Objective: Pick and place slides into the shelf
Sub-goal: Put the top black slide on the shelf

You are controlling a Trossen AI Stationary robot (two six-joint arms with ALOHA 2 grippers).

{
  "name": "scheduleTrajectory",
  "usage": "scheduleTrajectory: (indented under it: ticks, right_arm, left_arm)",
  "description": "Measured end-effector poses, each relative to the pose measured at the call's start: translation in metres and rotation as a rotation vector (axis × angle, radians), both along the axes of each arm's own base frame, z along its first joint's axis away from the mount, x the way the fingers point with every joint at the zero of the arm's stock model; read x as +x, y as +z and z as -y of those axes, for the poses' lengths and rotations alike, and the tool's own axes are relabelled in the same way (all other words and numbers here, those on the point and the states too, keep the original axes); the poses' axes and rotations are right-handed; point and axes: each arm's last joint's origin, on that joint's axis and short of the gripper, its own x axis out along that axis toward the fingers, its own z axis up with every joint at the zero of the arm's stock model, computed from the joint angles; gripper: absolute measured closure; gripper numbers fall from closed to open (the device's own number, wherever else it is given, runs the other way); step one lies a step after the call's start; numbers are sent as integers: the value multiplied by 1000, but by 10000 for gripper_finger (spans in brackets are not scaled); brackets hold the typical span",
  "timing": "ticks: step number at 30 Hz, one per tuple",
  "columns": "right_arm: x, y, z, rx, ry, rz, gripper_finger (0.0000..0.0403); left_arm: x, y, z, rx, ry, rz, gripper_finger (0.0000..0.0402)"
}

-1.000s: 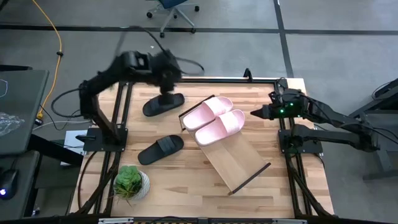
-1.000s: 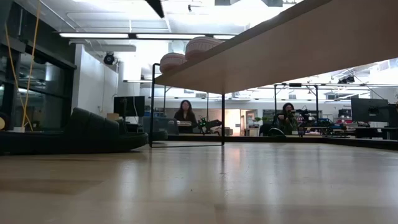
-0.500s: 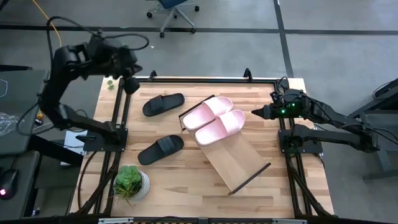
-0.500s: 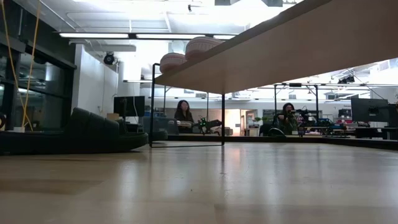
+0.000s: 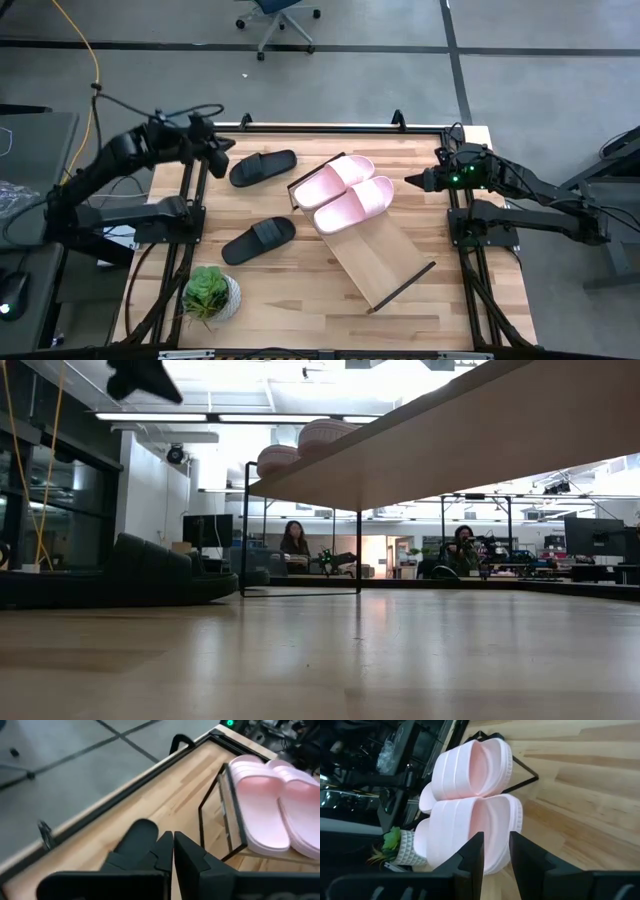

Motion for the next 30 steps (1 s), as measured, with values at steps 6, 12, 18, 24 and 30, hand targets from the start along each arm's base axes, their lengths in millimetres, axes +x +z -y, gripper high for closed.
scheduleTrajectory:
  ticks: [6, 12, 18, 24, 30]
  right_arm:
    - [0, 0, 0, 26, 5, 7, 320]
    - [0, 0, 0, 19, -9, 4, 320]
    - [0, 0, 0, 17, -14, 4, 320]
    - [0, 0, 0, 15, -15, 3, 320]
    - [0, 0, 1, 5, -28, 0, 320]
  left_arm:
    - [-1, -43, 1, -100, 82, 73, 400]
    - [3, -81, 0, -216, 108, 142, 401]
    - [5, -106, -2, -309, 194, 235, 388]
    - [4, -128, -1, -384, 262, 234, 343]
    - [3, -149, -2, -451, 349, 252, 284]
